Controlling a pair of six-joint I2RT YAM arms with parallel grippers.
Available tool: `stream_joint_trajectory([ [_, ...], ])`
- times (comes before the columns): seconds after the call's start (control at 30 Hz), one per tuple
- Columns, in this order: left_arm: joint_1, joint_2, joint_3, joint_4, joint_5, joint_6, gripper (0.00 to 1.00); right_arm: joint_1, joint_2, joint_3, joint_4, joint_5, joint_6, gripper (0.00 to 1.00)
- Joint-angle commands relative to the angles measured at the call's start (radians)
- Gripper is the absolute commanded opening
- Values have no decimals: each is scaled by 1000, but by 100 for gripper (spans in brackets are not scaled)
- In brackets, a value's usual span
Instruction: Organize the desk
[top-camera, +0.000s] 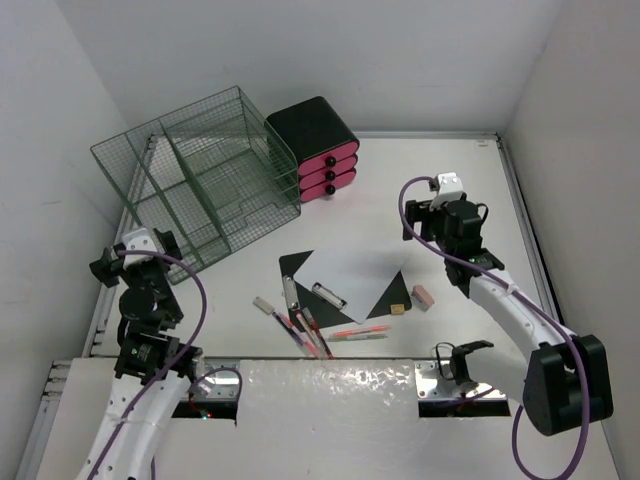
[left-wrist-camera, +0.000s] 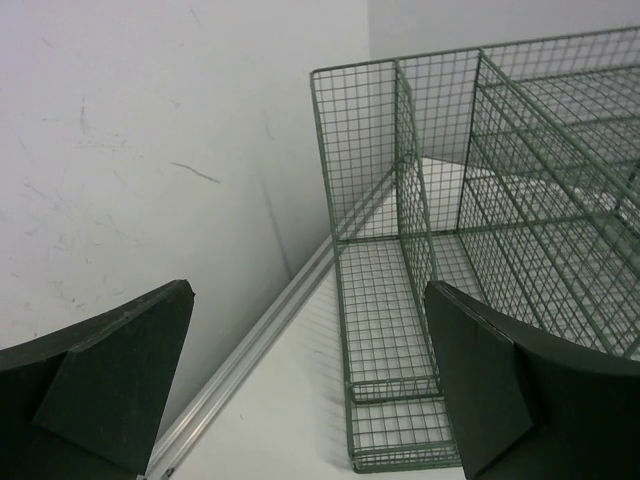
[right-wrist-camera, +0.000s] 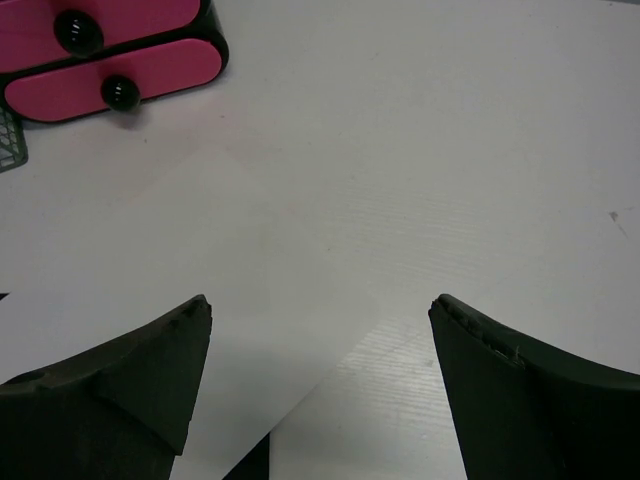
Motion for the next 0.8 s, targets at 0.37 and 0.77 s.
stream_joint_trajectory([
  [0.37, -1, 12, -5, 13, 114, 40, 99, -1, 84, 111, 188, -319, 85, 99],
  [0.77, 1, 30, -19, 10, 135, 71, 99, 183, 505, 539, 119, -252, -27, 62],
])
